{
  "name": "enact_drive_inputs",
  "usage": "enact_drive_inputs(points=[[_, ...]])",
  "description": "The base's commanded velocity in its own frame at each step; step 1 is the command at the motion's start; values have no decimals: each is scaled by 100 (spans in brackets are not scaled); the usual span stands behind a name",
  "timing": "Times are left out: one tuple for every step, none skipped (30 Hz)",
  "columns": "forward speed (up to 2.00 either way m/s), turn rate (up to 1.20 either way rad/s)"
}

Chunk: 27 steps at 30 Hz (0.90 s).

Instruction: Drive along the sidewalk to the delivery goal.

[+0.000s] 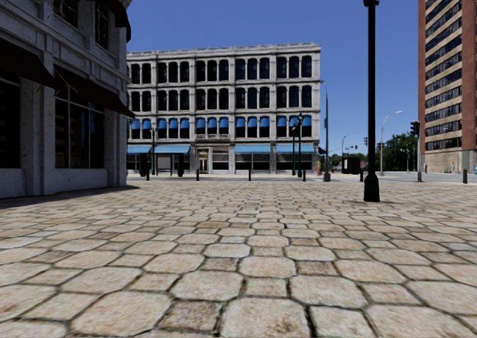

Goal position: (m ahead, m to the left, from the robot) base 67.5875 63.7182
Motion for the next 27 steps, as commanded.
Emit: enact_drive_inputs(points=[[200,0],[200,0],[200,0],[200,0],[200,0],[200,0],[200,0],[200,0],[200,0],[200,0],[200,0],[200,0],[200,0],[200,0],[200,0],[200,0],[200,0],[200,0],[200,0],[200,0],[200,0],[200,0],[200,0],[200,0],[200,0],[200,0],[200,0]])
